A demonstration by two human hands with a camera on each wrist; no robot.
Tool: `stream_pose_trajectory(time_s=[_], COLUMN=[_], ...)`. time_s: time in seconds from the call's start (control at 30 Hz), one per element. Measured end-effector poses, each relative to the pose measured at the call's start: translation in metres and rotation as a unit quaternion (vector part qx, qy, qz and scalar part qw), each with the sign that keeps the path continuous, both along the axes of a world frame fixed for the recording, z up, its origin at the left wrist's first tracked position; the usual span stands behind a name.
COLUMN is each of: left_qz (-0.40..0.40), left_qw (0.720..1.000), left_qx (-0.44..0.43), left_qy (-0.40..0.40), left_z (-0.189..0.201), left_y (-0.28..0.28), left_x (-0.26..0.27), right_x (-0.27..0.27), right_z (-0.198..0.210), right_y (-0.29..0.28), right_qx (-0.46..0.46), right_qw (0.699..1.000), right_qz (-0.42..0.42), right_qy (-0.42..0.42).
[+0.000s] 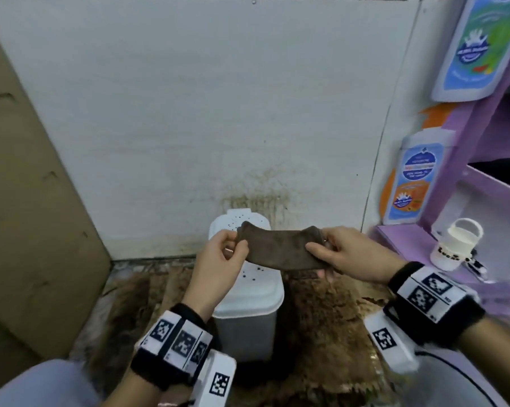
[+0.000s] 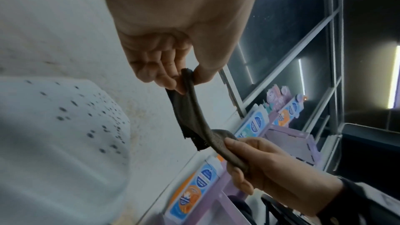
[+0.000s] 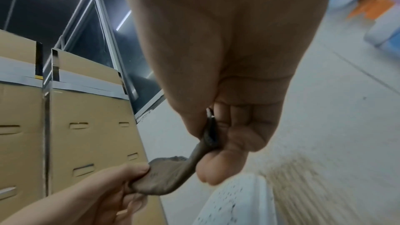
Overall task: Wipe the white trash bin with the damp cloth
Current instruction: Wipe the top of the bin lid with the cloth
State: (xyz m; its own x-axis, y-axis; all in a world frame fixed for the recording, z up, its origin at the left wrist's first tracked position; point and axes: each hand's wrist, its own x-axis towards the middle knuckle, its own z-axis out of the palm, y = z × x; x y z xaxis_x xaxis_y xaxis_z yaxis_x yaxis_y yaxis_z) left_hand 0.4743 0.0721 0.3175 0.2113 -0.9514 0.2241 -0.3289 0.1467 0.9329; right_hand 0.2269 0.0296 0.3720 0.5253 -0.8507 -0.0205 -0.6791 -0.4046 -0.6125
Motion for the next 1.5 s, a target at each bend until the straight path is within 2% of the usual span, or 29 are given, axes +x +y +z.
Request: stream_pose_trajectory(time_s=[0.2, 0.3, 0.43, 0.57, 0.6, 0.67, 0.73, 0.77, 0.8, 0.87, 0.93, 0.97, 1.03, 1.1, 1.23, 1.33, 1.5], left_qz=[0.015, -0.004, -0.024, -0.017, -0.017, -0.018, -0.014, -0.011, -0.009, -0.002, 0.002, -0.002, -0.015, -0.02, 0.02, 0.053, 0.049], left_qw=[0.999, 0.994, 0.983, 0.965, 0.959, 0.947, 0.94, 0.937, 0.933, 0.922, 0.909, 0.907, 0.916, 0.932, 0.96, 0.983, 0.988], left_qx=[0.027, -0.01, -0.029, -0.03, -0.026, -0.02, -0.02, -0.026, -0.036, -0.063, -0.08, -0.082, -0.074, -0.059, -0.034, 0.012, 0.094], left_qy=[-0.039, -0.108, -0.18, -0.259, -0.281, -0.321, -0.34, -0.347, -0.357, -0.381, -0.409, -0.413, -0.394, -0.357, -0.279, -0.178, -0.109], left_z=[-0.025, -0.03, -0.037, -0.049, -0.049, -0.048, -0.049, -0.05, -0.05, -0.05, -0.05, -0.051, -0.055, -0.059, -0.074, -0.089, -0.109], left_y=[-0.002, -0.01, -0.03, -0.054, -0.059, -0.068, -0.076, -0.079, -0.082, -0.086, -0.09, -0.091, -0.093, -0.088, -0.057, -0.027, -0.007], left_x=[0.029, 0.034, 0.036, 0.043, 0.044, 0.046, 0.045, 0.045, 0.045, 0.043, 0.041, 0.042, 0.044, 0.049, 0.064, 0.061, 0.055], right_x=[0.034, 0.041, 0.049, 0.058, 0.059, 0.056, 0.053, 0.053, 0.053, 0.053, 0.059, 0.064, 0.075, 0.087, 0.1, 0.104, 0.111], right_z=[-0.046, -0.063, -0.082, -0.099, -0.101, -0.101, -0.099, -0.097, -0.094, -0.098, -0.106, -0.111, -0.124, -0.134, -0.149, -0.152, -0.157], right_y=[0.005, 0.013, 0.021, 0.03, 0.032, 0.034, 0.029, 0.025, 0.021, 0.009, -0.004, -0.009, -0.015, -0.016, -0.013, -0.012, -0.011], right_qx=[0.035, 0.064, 0.057, 0.07, 0.063, -0.022, -0.146, -0.2, -0.232, -0.249, -0.242, -0.226, -0.181, -0.158, -0.158, -0.178, -0.203], right_qw=[0.999, 0.996, 0.992, 0.993, 0.993, 0.982, 0.938, 0.925, 0.925, 0.946, 0.967, 0.973, 0.983, 0.986, 0.985, 0.981, 0.975], right_qz=[-0.008, -0.045, -0.103, -0.096, -0.095, -0.104, -0.139, -0.153, -0.162, -0.152, -0.077, -0.042, 0.012, 0.028, -0.001, -0.02, -0.038], right_qy=[-0.026, -0.041, -0.042, -0.017, 0.013, 0.157, 0.281, 0.283, 0.252, 0.138, 0.037, 0.012, 0.023, 0.054, 0.072, 0.08, 0.084])
